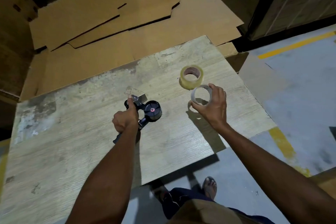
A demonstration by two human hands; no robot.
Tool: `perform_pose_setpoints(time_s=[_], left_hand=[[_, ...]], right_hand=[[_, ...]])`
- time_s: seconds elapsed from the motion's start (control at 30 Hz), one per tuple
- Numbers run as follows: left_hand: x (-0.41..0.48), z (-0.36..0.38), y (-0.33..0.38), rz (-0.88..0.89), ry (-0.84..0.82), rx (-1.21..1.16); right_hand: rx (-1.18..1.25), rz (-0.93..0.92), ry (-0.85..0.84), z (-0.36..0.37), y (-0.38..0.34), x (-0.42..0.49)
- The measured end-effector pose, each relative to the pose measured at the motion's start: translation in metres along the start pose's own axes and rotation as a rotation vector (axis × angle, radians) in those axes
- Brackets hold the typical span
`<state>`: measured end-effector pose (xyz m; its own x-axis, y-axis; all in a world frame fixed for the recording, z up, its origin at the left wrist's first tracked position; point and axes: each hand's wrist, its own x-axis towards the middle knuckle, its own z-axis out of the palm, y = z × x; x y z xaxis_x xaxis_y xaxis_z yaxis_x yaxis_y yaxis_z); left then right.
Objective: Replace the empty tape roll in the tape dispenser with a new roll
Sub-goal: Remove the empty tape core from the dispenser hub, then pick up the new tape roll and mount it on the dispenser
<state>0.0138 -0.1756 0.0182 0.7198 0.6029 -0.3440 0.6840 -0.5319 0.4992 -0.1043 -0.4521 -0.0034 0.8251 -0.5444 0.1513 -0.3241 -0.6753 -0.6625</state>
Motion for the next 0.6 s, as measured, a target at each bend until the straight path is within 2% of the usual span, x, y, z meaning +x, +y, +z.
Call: perform_pose_setpoints(time_s=[0.07, 0.13, 0.4, 0.6], left_hand=[[0.001, 0.001, 0.0, 0.009, 0.012, 0.004], [0.0, 0.001, 0.0, 0.018, 0.011, 0.017], [0.001, 0.002, -0.001, 0.024, 0.017, 0.006], [0.005, 0.003, -0.002, 0.03, 0.026, 0.011]], right_hand=[[-0.056, 0.054, -0.16, 0.002, 0.018, 0.0], [-0.055, 0.062, -0.217, 0.005, 0.03, -0.001], [-0.019, 0.064, -0.213, 0.006, 0.034, -0.005], [0.029, -0.021, -0.02, 0.003, 0.011, 0.022]])
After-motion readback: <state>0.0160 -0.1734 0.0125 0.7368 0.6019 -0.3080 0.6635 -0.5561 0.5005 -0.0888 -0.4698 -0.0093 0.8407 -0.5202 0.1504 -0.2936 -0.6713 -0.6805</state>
